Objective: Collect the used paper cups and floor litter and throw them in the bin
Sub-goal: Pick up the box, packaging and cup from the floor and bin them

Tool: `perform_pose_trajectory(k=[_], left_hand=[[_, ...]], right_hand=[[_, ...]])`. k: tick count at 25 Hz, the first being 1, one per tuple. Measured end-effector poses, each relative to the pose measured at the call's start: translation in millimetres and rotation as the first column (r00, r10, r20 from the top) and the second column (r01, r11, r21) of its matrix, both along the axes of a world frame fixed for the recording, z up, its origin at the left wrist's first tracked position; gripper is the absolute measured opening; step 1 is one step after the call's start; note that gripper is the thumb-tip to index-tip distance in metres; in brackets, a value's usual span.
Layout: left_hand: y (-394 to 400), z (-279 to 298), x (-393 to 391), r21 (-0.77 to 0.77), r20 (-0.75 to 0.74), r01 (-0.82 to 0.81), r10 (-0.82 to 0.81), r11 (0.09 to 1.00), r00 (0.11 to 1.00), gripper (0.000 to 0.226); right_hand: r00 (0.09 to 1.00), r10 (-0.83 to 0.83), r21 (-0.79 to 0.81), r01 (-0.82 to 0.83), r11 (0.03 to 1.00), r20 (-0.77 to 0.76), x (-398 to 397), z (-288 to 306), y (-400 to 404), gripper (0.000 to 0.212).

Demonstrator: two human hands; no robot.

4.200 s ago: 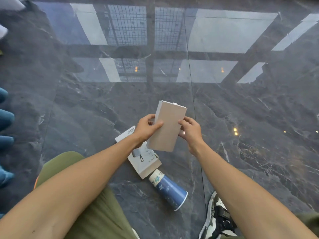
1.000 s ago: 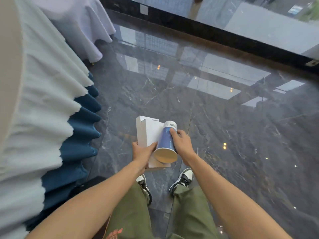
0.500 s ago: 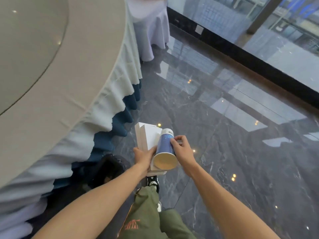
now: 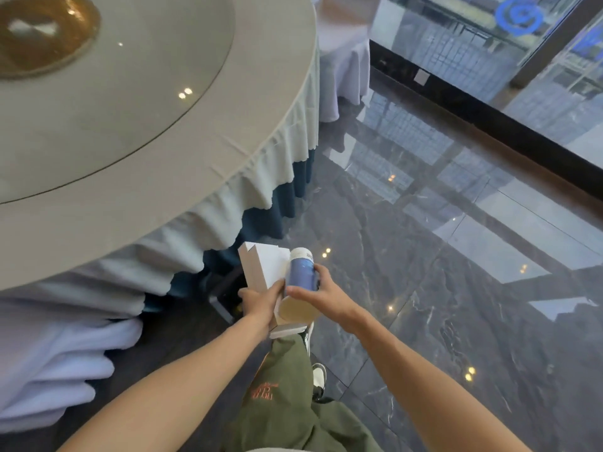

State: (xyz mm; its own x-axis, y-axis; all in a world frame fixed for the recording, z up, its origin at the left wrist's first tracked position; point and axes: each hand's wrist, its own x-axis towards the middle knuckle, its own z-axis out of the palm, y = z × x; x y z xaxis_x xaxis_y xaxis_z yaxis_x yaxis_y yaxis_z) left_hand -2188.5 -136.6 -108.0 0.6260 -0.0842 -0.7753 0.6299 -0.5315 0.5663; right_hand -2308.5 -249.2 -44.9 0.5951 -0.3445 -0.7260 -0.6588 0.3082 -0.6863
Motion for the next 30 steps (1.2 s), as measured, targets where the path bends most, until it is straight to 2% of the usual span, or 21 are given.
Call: perform_pose_trajectory(k=[4, 8, 12, 15, 18, 21, 23, 30], left_hand=[[48.2, 11.5, 16.6, -0.010, -0.015, 0.005, -0.005, 1.000, 1.000, 0.075], [87.1, 9.0, 51.0, -0.016, -0.029, 0.041, -0.041, 0.999, 0.999, 0.072], [140.9, -15.2, 102.4, 0.019, -0.099, 0.141, -0.138, 0.990, 0.985, 0.067], [177.0, -34.6, 155.2, 0.013, -0.165, 0.296, -0.290, 0.955, 0.943, 0.057], [202.1, -46.0, 199.0, 0.022, -0.168, 0.384, -0.375, 0.923, 0.912, 0.054], [222.4, -63.0, 228.7, 0.041, -0.204, 0.408, -0.392, 0.912, 0.897, 0.057], [230.8, -79.1, 236.5, 0.047, -0.230, 0.432, -0.411, 0.901, 0.882, 0.058], [226.4, -136.2, 247.1, 0.045, -0.278, 0.463, -0.434, 0.885, 0.857, 0.056]], right_hand=[[0.999, -0.023, -0.066, 0.021, 0.998, -0.031, 17.8, -4.3, 47.7, 0.085], [0.992, -0.093, 0.018, 0.095, 0.995, -0.082, 42.9, -20.7, 71.3, 0.073], [0.951, -0.243, 0.062, 0.259, 0.964, -0.192, 84.7, -47.1, 98.3, 0.057], [0.895, -0.341, 0.023, 0.363, 0.932, -0.288, 118.2, -80.4, 119.2, 0.065], [0.846, -0.403, 0.006, 0.432, 0.902, -0.348, 142.2, -107.9, 134.9, 0.062], [0.801, -0.423, -0.068, 0.437, 0.897, -0.424, 160.3, -142.5, 145.9, 0.058], [0.784, -0.422, -0.092, 0.430, 0.898, -0.455, 167.7, -172.8, 150.0, 0.063], [0.775, -0.404, -0.062, 0.430, 0.901, -0.486, 196.7, -269.6, 144.6, 0.078]])
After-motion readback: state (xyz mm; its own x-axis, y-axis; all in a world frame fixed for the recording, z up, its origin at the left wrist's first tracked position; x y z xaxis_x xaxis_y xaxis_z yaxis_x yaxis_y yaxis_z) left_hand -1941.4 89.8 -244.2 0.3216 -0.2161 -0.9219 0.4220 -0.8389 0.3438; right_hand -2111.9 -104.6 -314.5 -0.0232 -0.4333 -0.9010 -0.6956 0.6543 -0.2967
